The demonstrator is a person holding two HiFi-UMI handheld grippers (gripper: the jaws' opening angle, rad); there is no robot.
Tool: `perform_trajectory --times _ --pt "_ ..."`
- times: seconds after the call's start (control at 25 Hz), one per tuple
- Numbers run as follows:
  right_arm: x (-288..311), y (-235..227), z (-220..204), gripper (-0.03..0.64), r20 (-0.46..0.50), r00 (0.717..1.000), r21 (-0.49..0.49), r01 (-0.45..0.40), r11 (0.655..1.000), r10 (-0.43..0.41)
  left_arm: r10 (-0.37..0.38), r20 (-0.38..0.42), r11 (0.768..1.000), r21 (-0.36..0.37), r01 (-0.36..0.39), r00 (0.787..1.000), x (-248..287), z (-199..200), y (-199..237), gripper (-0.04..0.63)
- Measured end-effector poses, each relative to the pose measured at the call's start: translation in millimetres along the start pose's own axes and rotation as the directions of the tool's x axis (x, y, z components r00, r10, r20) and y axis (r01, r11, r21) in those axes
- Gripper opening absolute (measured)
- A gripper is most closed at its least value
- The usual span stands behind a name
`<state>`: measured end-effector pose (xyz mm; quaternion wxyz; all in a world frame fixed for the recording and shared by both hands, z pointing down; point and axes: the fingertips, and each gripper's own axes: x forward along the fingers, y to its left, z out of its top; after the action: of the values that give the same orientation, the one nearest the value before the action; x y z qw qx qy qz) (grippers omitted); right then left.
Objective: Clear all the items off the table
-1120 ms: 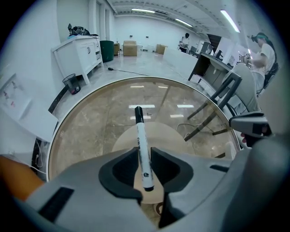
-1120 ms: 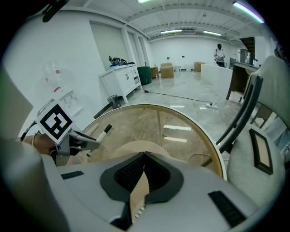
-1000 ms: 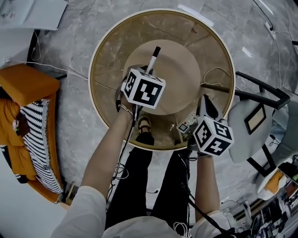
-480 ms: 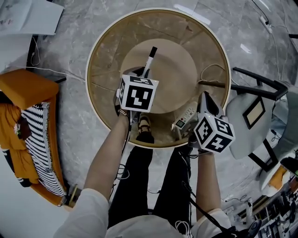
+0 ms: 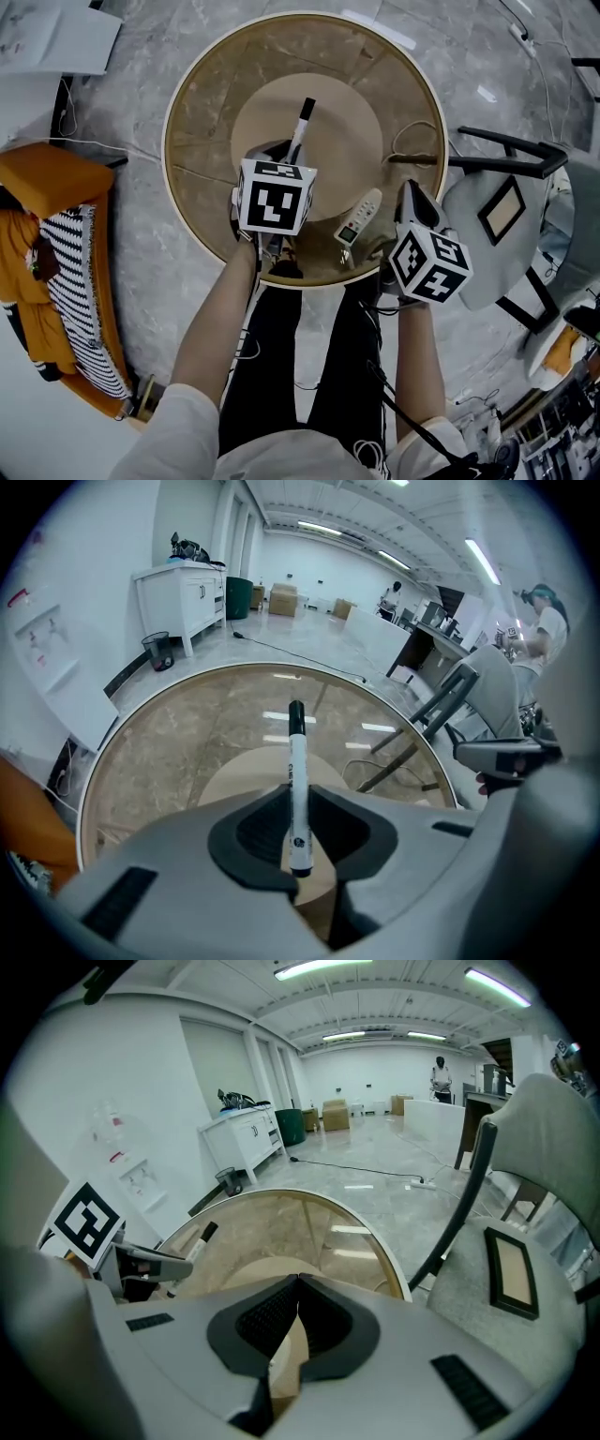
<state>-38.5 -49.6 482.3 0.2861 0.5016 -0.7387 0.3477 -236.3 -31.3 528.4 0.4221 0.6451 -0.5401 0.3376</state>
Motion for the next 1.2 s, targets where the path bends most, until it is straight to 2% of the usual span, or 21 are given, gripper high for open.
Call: perform_trajectory --times 0.24,0.56,0.76,1.0,1.2 --pt "-25.6 -24.0 -9.7 0.024 0.005 1.000 0.010 0.013 1.000 -0.013 -0.011 0.008 1.000 0.016 0.011 1.000 -7.3 -3.5 -33.6 0.069" --pt "-63.9 -75.4 -21.9 0.023 0.024 0.998 0.065 0.049 0.997 -0.051 -0.042 0.010 0.995 0.093 0.041 0.999 -7.4 -0.7 -102.1 0.069" --pt "-91.1 -122.8 -34.8 0.023 0.038 0.994 0.122 0.096 0.988 -0.101 -0.074 0.002 0.985 0.158 0.073 0.997 1.1 7.4 -156.3 0.069" --pt "-125.7 -182.9 -70.6 0.023 0.036 0.981 0.240 0.175 0.955 -0.189 -0.108 -0.025 0.957 0.269 0.111 0.994 8.2 2.0 -220.4 0.069" --pt "-150.8 -221.7 -87.9 0.023 0.038 0.973 0.305 0.203 0.930 -0.225 -0.116 -0.050 0.933 0.337 0.126 0.992 16.6 -1.4 -268.1 0.069"
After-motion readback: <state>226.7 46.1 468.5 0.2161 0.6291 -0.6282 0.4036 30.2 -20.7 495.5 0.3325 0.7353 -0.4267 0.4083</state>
